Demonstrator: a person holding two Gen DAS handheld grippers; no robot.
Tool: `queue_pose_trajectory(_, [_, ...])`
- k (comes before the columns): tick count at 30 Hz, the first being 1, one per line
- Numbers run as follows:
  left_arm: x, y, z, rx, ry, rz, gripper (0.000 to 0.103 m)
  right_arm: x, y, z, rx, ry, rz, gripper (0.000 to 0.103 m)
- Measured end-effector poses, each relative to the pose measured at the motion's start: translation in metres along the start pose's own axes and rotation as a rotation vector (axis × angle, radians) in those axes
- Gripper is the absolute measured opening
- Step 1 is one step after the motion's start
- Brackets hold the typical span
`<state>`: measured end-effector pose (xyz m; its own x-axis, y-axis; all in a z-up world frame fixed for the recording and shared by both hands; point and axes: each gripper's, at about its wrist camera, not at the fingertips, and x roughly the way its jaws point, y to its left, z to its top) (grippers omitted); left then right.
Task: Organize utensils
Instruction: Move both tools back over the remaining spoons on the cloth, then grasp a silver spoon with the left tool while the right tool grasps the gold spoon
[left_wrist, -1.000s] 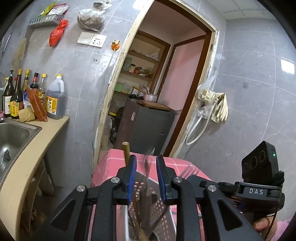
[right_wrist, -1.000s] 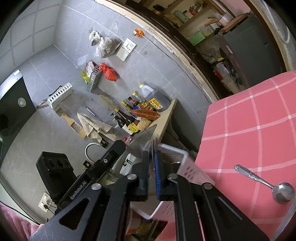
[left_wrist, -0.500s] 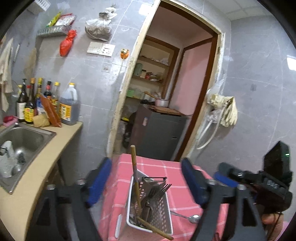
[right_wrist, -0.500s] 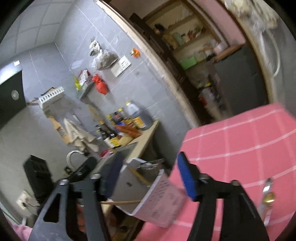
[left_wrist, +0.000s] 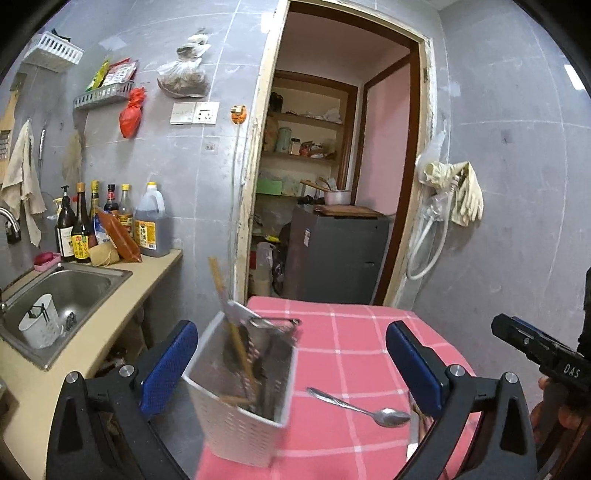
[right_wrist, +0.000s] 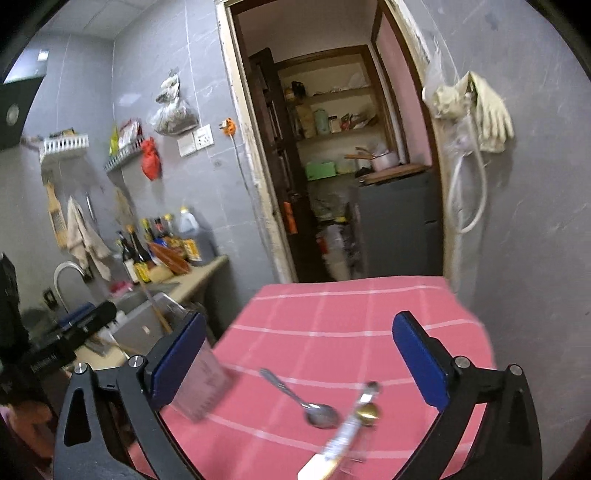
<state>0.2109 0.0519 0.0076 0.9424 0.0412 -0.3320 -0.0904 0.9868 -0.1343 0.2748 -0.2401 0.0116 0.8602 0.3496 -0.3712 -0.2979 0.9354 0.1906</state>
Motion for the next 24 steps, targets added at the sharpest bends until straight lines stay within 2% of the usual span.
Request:
queue_pose_trajectory(7, [-0.005,-0.042,-0.025,0.017,0.030,-0.019,0.103,-0.026,-0.035,-0.012,-0.081,0.030,-0.082,0.099])
queue_pose_trajectory(12, [0.002,-0.068,-0.045,0.040,0.070,-0.039,0.103,-0.026,-0.057,-0.024,-0.068,0.075,-0.105,0.100])
queue_pose_trajectory(18, [0.024,-0.083,-0.068,0.046,0.148,-0.050,0.103,-0.011,-0.079,-0.049,-0.035,0.148,-0.107,0.100])
queue_pose_trajectory(24, [0.054,-0.088,-0.086,0.050,0.240,-0.080,0.103,0.018,-0.099,-0.074,0.004,0.220,-0.055,0.100])
